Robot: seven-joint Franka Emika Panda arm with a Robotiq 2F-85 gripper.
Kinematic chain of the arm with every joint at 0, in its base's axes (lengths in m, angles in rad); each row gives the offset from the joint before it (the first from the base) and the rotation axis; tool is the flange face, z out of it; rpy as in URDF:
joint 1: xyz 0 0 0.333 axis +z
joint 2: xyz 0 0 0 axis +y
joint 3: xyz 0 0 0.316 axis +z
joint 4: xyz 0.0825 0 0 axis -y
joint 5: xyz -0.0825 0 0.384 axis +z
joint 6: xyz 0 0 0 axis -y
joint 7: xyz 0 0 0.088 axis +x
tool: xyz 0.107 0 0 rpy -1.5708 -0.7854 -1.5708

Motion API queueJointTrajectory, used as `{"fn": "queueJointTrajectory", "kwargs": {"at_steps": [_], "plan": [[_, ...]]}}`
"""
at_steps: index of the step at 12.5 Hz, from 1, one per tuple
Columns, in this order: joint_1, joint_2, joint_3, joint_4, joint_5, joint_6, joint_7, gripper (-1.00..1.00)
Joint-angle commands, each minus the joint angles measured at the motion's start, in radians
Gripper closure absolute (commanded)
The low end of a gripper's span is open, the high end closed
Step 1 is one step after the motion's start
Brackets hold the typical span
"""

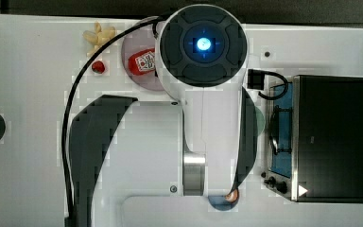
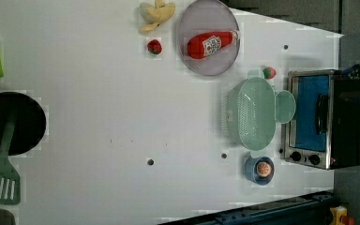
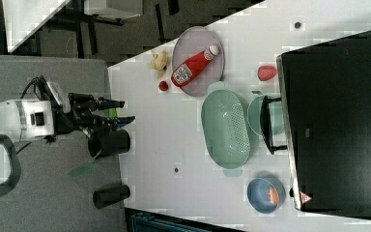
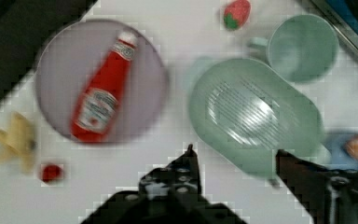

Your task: Drag strainer right to left.

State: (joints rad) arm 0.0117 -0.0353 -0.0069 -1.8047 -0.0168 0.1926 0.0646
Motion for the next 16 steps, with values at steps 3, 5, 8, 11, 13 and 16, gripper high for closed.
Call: {"fn": "queueJointTrajectory", "kwargs": {"at_steps": [3,5,8,11,13,16], "plan": [[-0.051,-0.568,-0.015,-0.339,-0.011,-0.25,-0.017,-0.99],[-0.051,-0.547,-0.015,-0.366,-0.011,-0.201,-0.016,-1.0],[-0.051,-0.461,-0.014,-0.462,-0.011,-0.009,0.012,-1.0],[-0.051,-0.317,-0.014,-0.557,-0.011,0.229,0.198,-1.0],[-0.051,-0.2,-0.016,-0.587,-0.011,0.356,0.348,-1.0],[-0.051,-0.012,-0.015,-0.593,-0.011,0.524,0.565,-1.0]]}}
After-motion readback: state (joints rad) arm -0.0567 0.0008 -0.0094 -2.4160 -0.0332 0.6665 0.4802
